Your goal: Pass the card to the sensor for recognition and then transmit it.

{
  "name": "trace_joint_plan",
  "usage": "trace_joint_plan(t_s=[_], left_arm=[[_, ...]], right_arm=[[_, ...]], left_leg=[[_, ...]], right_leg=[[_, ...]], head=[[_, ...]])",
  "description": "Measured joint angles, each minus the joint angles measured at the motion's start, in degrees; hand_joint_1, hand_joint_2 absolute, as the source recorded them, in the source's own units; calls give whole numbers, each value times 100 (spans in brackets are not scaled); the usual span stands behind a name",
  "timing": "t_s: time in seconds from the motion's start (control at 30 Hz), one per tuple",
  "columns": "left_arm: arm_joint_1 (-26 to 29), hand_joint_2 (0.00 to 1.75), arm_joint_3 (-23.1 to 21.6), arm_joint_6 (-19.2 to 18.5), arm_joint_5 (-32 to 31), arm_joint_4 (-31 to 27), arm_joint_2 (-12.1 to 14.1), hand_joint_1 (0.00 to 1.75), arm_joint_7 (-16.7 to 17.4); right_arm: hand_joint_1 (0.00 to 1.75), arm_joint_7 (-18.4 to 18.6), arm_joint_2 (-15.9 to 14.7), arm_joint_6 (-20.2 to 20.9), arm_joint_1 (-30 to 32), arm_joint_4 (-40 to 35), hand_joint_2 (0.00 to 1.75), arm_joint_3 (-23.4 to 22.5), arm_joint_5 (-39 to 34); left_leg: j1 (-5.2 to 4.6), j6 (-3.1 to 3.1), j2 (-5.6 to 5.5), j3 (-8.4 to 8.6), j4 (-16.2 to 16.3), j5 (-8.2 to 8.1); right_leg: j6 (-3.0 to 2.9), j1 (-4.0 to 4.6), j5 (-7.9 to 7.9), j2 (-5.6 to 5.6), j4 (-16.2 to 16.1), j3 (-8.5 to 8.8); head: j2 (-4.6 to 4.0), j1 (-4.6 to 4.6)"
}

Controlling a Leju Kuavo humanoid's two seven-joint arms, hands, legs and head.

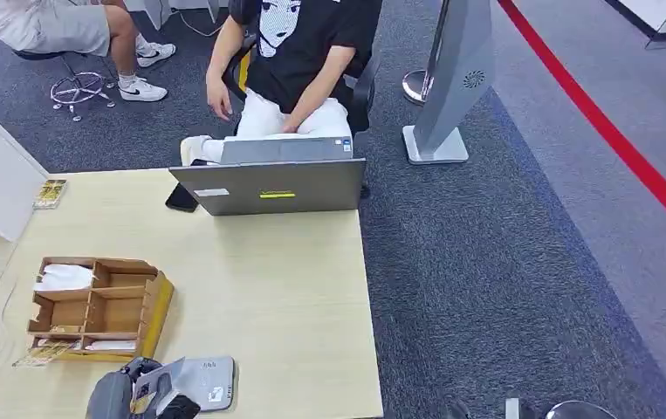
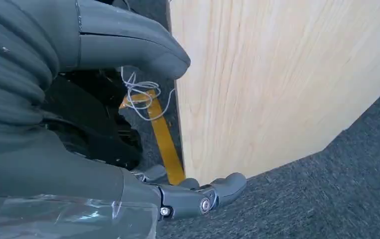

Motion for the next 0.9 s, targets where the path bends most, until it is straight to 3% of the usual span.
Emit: trace_joint_plan(t_s=[0.53,0.63,0.67,0.7,0.73,0.8,0.9], left_arm=[[-33,175,0,197,-193,-57,-7,175,-271],[-95,175,31,214,-552,-326,-68,175,-501],[-293,175,295,-46,-1348,-1013,-302,175,-748],[-1145,175,936,-547,-1648,-1646,-286,175,-745],[-1592,175,1316,-814,-1488,-1659,-262,175,-671],[-2116,175,1601,-1183,-1421,-1499,-192,175,-498],[-2716,175,1954,-1447,-1434,-1102,-48,175,-444]], right_arm=[[0,-13,17,7,-7,7,175,-52,37],[0,-55,17,55,-8,17,175,-55,98],[0,-92,17,153,-3,50,175,-52,144],[0,-256,15,267,-6,162,175,2,297],[0,-295,4,278,-10,221,175,75,293],[0,-306,-15,282,-9,254,175,155,212],[0,-304,-63,282,-33,288,175,290,79]], left_leg=[[0,0,0,0,0,0],[0,0,-1,-1,1,0],[0,1,-3,2,3,2],[1,-4,-12,4,3,15],[3,-11,-11,8,2,20],[9,-16,-13,3,1,31],[10,-22,-8,6,-1,35]], right_leg=[[0,0,0,0,0,-3],[0,0,0,-1,0,-2],[0,0,1,-3,0,-3],[-2,1,6,-12,4,4],[-8,4,10,-11,9,2],[-17,8,16,-13,13,1],[-23,9,20,-7,15,0]], head=[[0,-2],[0,0],[0,2],[0,0],[0,0],[0,-11],[0,-7]])
